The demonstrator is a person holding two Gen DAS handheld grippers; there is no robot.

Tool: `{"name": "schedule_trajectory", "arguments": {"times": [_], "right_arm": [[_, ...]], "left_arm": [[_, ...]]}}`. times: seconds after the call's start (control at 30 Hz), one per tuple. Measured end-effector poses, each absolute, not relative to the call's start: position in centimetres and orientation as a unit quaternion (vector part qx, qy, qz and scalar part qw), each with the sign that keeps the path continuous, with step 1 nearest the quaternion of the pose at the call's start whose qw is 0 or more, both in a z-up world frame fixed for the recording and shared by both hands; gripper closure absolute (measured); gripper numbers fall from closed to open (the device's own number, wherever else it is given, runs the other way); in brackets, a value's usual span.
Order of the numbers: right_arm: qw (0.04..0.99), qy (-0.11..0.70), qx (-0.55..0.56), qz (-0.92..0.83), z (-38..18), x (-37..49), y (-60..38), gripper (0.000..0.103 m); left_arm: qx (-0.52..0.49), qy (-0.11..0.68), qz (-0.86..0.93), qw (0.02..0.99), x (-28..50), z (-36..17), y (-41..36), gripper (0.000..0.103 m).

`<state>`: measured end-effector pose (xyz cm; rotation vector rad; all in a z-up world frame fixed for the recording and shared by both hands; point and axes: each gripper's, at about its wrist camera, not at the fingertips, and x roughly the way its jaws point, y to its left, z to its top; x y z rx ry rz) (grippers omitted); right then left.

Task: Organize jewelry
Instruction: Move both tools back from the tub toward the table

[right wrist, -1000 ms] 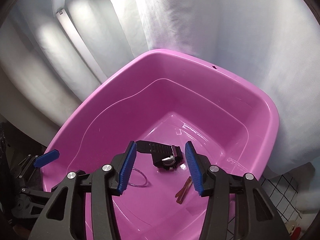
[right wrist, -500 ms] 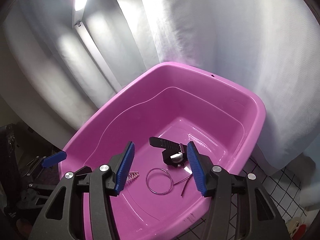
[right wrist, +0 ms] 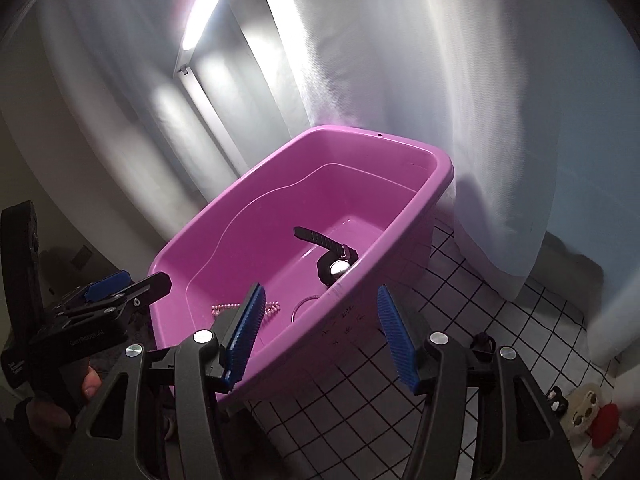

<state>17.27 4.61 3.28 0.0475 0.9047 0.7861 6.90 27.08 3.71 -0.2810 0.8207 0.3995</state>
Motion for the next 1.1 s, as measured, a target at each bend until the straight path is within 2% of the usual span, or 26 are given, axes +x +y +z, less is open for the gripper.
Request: {"name": "schedule_trajectory", "arguments": {"times": [0.57, 0.83, 1.1], "right_arm": [[0.852, 0.458, 0.097, 0.234, -1.9, 7.3, -20.5, 0.047], [0.855, 0.468, 0.112, 0.196, -4.3, 3.5, -27.7, 0.047], [0.849, 0.491, 0.135, 0.143, -7.6, 0.5, -32.7, 0.047]], "left_arm": [[-0.096, 0.381, 0.107, 0.913, 2.7, 4.6, 10.2, 0.008], [-0.085, 0.400, 0.065, 0.910, 0.7, 2.4, 2.5, 0.008], [-0.075, 0.453, 0.039, 0.887, -0.3, -2.3, -0.2, 0.008]]}}
